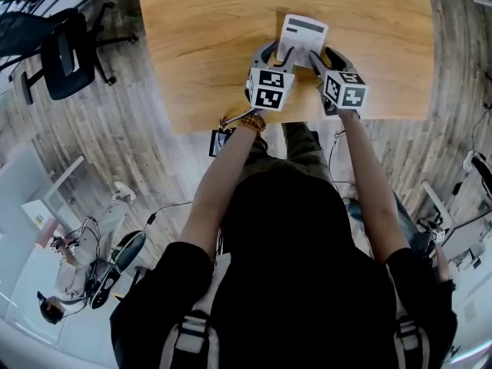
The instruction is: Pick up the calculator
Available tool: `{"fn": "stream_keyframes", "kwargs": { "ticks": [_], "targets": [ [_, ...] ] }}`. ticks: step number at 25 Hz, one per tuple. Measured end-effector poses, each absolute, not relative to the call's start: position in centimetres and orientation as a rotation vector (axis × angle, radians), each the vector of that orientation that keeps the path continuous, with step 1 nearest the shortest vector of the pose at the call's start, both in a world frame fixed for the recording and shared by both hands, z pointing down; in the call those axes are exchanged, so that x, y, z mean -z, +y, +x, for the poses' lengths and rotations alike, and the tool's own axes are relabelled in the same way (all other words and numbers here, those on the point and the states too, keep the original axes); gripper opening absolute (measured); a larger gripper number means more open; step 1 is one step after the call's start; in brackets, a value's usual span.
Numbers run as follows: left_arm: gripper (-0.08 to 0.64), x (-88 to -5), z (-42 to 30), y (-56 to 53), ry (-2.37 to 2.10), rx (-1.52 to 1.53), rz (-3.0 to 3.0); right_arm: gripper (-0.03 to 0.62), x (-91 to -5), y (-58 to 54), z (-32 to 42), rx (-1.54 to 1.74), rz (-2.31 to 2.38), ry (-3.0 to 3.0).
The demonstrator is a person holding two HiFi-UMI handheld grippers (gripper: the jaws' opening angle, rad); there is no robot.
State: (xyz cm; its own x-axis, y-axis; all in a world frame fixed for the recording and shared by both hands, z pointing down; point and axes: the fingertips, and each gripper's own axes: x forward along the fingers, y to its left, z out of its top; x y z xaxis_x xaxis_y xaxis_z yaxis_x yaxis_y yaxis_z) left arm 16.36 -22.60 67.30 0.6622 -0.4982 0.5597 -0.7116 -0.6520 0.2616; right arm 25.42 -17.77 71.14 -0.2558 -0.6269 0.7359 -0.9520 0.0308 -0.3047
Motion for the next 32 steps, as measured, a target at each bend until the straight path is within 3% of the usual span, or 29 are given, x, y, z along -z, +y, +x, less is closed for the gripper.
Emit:
{"fn": "stream_keyframes", "kwargs": {
  "ticks": [12, 25, 32],
  "targets": [
    [0.219, -70.9, 16.2, -23.2, -0.875, -0.648, 2.285, 0.233, -73.3, -18.4, 25.8, -1.281, 1.581, -1.908],
    [0.204, -71.1, 16.7, -23.2, -0.844, -0.580, 2.177, 0.164, -72.9, -19.0, 25.0, -1.486, 1.544, -1.940],
    [0.202, -71.1, 16.7, -23.2, -0.869, -0.576, 2.161, 0.185, -72.5, -19.1, 24.3, -1.473, 1.521, -1.952]
  ]
}}
